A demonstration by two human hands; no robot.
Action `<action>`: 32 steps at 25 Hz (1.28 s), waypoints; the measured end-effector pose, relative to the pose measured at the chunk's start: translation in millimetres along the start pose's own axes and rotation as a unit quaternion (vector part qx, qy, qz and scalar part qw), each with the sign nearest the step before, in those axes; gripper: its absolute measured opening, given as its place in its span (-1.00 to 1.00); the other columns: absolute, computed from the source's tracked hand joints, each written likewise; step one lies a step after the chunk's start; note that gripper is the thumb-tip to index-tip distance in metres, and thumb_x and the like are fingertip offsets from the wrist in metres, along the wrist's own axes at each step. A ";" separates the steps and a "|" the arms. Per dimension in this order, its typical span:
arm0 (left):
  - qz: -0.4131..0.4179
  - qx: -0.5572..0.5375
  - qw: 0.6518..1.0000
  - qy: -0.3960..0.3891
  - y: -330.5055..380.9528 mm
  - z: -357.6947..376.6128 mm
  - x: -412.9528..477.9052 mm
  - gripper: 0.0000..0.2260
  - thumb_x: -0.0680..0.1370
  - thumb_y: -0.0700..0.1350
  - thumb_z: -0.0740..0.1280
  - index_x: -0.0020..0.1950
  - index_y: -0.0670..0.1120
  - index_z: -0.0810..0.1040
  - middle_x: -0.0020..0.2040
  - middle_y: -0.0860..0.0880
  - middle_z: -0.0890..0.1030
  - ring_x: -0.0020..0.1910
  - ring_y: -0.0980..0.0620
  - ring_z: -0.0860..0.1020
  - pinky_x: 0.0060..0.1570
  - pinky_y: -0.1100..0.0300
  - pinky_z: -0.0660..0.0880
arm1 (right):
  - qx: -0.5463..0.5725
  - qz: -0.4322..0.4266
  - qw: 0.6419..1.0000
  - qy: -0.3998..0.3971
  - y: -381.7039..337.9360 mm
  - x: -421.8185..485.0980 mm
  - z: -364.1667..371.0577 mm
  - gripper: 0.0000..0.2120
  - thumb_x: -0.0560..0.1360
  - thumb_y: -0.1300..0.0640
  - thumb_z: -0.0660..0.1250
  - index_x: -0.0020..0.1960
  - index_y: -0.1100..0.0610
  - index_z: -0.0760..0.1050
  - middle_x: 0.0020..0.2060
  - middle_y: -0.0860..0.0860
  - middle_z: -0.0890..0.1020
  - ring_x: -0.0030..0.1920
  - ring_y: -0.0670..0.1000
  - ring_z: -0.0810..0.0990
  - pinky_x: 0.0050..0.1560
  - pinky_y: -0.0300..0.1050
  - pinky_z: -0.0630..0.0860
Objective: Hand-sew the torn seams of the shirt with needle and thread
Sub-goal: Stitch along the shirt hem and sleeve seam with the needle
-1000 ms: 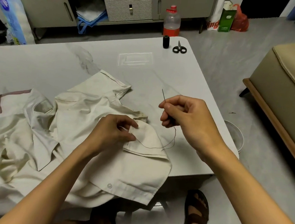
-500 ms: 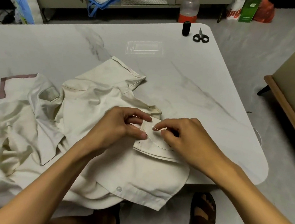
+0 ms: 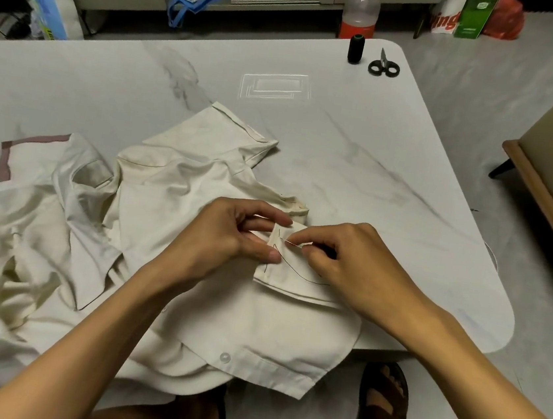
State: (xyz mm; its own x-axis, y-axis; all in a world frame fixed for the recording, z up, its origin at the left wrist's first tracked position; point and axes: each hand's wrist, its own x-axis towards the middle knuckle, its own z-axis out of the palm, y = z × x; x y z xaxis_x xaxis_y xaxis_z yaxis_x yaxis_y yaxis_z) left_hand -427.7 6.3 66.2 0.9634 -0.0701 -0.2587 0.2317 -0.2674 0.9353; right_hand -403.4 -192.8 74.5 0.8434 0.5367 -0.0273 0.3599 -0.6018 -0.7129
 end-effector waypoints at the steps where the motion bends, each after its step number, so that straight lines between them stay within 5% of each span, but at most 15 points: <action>1: 0.000 0.002 1.000 0.000 0.0 0.1 -0.1 -0.64 0.32 -0.39 0.57 0.02 -0.05 0.70 0.01 0.01 0.72 0.03 0.24 0.62 -0.02 0.20 0.60 | 0.000 -0.001 1.000 -0.001 0.3 0.1 0.1 -0.75 0.56 0.18 0.29 0.12 -0.05 0.67 -0.50 -0.25 0.43 -0.35 -0.31 0.49 -0.25 -0.42 0.34; 7: 0.008 -0.001 1.000 -0.008 2.4 0.8 -0.4 -0.63 0.34 -0.40 0.55 0.09 -0.13 0.68 0.03 -0.03 0.73 0.01 0.09 0.68 0.04 0.19 0.61 | 0.004 -0.001 1.000 0.001 3.0 1.0 2.0 -0.75 0.57 0.17 0.28 0.12 -0.05 0.67 -0.45 -0.25 0.48 -0.32 -0.28 0.50 -0.25 -0.40 0.35; 12: 0.003 0.008 1.000 -0.007 5.2 2.7 -1.8 -0.61 0.33 -0.42 0.55 0.09 -0.14 0.68 -0.02 0.00 0.73 -0.09 0.19 0.67 -0.09 0.31 0.56 | -0.007 -0.007 1.000 0.008 3.8 1.0 3.1 -0.75 0.56 0.19 0.29 0.12 -0.03 0.67 -0.52 -0.34 0.38 -0.35 -0.37 0.47 -0.24 -0.45 0.34; 16: 0.001 0.036 0.999 0.001 7.2 7.1 -1.1 -0.59 0.31 -0.42 0.57 0.09 -0.13 0.69 -0.04 0.01 0.73 -0.11 0.24 0.66 -0.13 0.29 0.56 | -0.031 -0.018 0.999 0.004 4.5 1.5 5.1 -0.77 0.58 0.15 0.29 0.12 -0.05 0.67 -0.19 -0.13 0.70 -0.27 -0.22 0.52 -0.24 -0.42 0.32; 19: 0.006 0.080 0.997 0.013 8.4 9.5 0.6 -0.57 0.28 -0.36 0.60 0.09 -0.05 0.70 -0.05 0.09 0.73 -0.15 0.28 0.65 -0.07 0.29 0.56 | -0.081 -0.038 0.996 0.022 8.2 5.2 8.7 -0.79 0.58 0.14 0.28 0.10 -0.03 0.66 -0.08 -0.02 0.72 -0.07 0.01 0.64 -0.13 -0.21 0.44; 26: 0.029 0.113 0.993 0.009 13.2 16.2 0.7 -0.55 0.26 -0.37 0.60 0.09 -0.06 0.70 -0.03 0.09 0.74 -0.12 0.30 0.66 -0.01 0.32 0.54 | -0.136 -0.067 0.988 0.027 7.1 11.7 19.8 -0.84 0.58 0.16 0.24 0.04 0.01 0.60 -0.12 0.04 0.68 -0.11 0.11 0.63 -0.12 0.04 0.53; 32: 0.022 0.039 0.999 0.013 11.3 13.3 3.7 -0.52 0.27 -0.43 0.58 0.12 -0.11 0.68 0.06 0.01 0.72 0.13 0.15 0.65 0.09 -0.02 0.63 | -0.007 -0.035 0.996 0.080 9.6 9.1 15.0 -0.85 0.58 0.24 0.16 0.09 0.05 0.41 -0.32 -0.05 0.54 -0.27 0.03 0.50 -0.24 0.00 0.42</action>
State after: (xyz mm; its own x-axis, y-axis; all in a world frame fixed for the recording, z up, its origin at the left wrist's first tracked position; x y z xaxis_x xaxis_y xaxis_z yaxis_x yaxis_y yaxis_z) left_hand -423.3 -9.8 72.6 0.9758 -0.0582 -0.2106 0.1791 -0.3390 0.9236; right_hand -398.3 -184.8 56.9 0.8684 0.4774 0.1342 0.4243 -0.5753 -0.6993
